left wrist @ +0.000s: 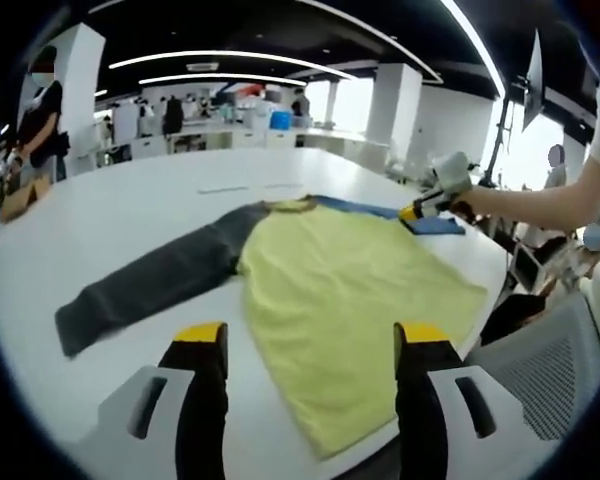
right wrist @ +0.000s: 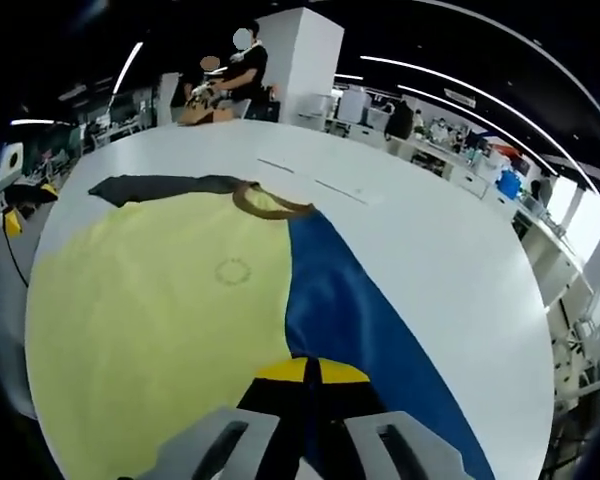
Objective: Fold the garment on the visible template until the final outline fits inside the template.
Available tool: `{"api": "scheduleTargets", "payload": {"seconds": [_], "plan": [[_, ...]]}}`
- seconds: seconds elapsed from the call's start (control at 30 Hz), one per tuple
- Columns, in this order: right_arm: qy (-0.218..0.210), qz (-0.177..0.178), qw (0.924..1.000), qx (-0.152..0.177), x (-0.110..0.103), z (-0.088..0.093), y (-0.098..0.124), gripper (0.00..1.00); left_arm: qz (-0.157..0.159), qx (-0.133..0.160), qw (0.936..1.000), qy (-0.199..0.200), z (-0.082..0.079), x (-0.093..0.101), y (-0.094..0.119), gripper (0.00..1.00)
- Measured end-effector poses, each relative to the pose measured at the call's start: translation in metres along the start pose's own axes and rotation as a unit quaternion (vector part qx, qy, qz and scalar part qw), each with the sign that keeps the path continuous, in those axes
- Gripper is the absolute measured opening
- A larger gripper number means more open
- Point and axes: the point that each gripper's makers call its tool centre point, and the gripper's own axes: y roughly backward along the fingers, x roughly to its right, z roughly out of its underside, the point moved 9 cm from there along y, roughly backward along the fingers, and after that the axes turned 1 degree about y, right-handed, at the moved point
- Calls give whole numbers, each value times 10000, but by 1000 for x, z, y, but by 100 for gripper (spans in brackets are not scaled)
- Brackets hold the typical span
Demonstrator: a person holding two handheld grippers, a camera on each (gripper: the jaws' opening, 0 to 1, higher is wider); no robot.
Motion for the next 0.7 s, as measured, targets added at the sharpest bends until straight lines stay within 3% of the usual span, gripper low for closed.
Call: {"api": "scheduleTargets", "payload": {"seconds": [0.23,0.5,0.7], "plan": [[-87,168,9996,-196,2,6,1,1,-6,-1,10000,-19,0,-1,1,65],[-540,260,9981,-118,10,10,9,24,-47,29,10000,-28,-1,-2,1,70],[-845,309,9959,27,15,13,21,35,-37,23,10000,-50,-1,-2,1,71]]}}
